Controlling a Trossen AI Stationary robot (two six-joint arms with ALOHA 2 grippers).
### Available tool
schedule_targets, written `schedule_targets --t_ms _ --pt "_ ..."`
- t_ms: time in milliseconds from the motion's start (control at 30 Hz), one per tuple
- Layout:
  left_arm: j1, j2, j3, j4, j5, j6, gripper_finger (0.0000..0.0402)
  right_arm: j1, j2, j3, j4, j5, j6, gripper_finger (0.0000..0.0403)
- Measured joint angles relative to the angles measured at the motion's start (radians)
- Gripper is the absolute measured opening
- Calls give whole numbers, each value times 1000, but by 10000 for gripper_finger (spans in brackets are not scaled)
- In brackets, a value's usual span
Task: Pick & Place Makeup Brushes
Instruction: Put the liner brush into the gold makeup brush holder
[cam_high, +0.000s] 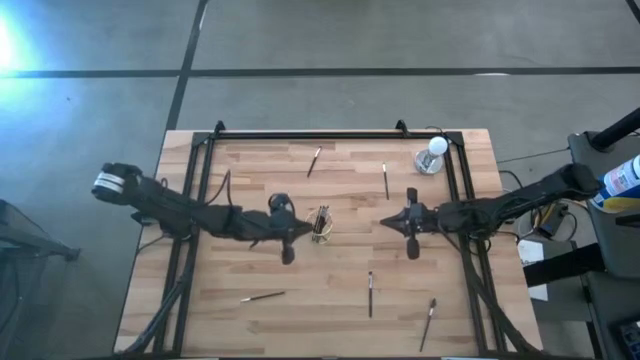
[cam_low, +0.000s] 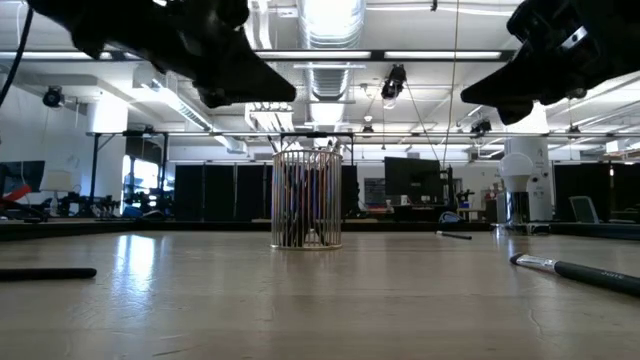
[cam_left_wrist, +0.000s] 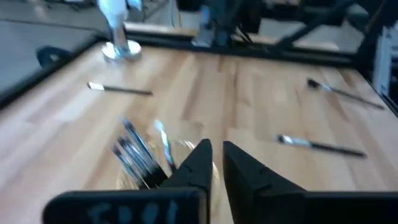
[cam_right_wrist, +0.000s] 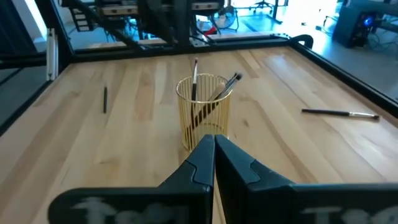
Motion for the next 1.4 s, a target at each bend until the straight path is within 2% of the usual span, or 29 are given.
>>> schedule_targets --t_ms 133,233,467,633,867,1033,1200,1400 --pt "-66 -14 7 -121 -54 -92 6 0 69 7 41 0 12 8" --pt "-123 -28 31 -288 -64 -201 2 0 125 25 49 -5 14 8" --pt "-272 -30 139 -788 -11 -552 3 0 237 84 50 -7 -19 8" --pt "-369 -11 210 -1015 83 -747 3 0 300 121 50 -12 -42 8" --pt "-496 36 243 -1155 201 -940 5 0 358 150 51 -20 -60 8" --pt "-536 79 237 -1224 224 -1045 45 0 358 149 50 -21 -60 8" --pt "-534 92 212 -1230 217 -1061 94 0 355 148 58 -29 -69 8" --pt "-531 92 139 -1226 181 -1034 113 5 357 148 74 -38 -72 8"
